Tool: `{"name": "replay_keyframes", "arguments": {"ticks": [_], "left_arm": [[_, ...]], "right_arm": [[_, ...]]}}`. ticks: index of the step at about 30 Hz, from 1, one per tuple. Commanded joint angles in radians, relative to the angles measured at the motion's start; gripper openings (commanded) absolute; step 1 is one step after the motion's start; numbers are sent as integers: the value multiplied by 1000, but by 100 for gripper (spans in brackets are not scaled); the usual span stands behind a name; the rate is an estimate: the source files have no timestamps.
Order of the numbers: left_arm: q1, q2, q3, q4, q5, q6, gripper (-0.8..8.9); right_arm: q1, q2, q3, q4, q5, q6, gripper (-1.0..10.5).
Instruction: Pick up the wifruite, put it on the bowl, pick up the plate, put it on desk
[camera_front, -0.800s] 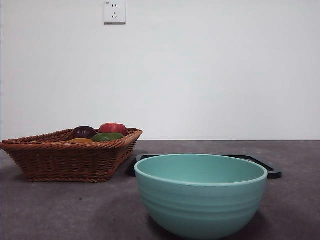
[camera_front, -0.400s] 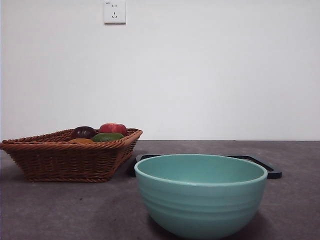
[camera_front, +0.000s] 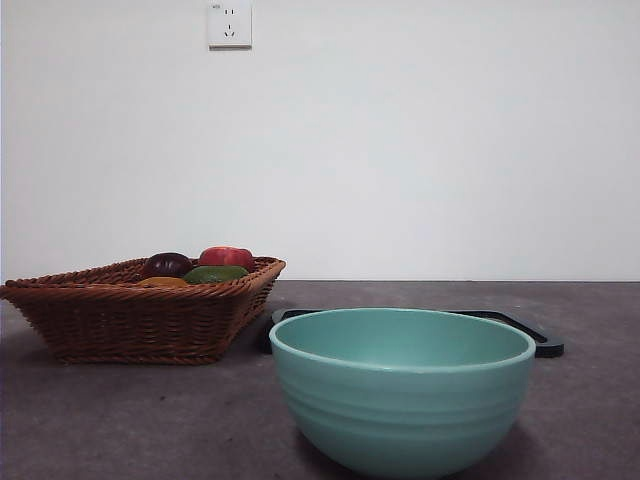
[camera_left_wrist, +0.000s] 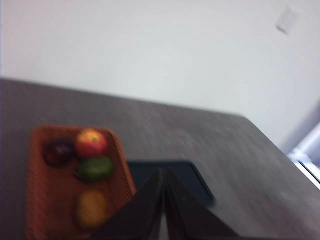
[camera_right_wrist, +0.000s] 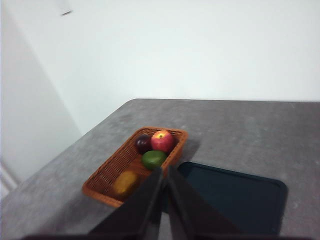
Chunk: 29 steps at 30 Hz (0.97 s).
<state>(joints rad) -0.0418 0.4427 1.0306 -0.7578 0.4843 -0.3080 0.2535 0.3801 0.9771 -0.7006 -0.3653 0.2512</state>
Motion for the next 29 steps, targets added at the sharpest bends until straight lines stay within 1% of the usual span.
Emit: {"name": "replay_keyframes", "arguments": {"ticks": [1,5,7,9,15,19,22,29], "left_arm": [[-1,42,73,-59,49,44,9],[-1,93,137,-155,98,105,9],[-8,113,159,-196,104,149,9],[-23,122,166,-214,104,171,9],[-93,132,166,-216,103,208,9],[-143,138,166,-217,101,219,9],[-179,139,165,-216,100,226,9],[-251,139,165,-219,100,282,9]], "right_arm": [[36,4,31,-18,-3,-69,9],[80,12,43,-49,-15,-86,9],[97,29,50,-80,-37,-101,9],[107,48,54,-106,-55,-112,9],[119,117,54,-182,-97,-153,10],[118,155,54,-213,-98,-182,10],[118,173,54,-222,-98,-185,9],[117,173,54,-223,-76,-179,10]]}}
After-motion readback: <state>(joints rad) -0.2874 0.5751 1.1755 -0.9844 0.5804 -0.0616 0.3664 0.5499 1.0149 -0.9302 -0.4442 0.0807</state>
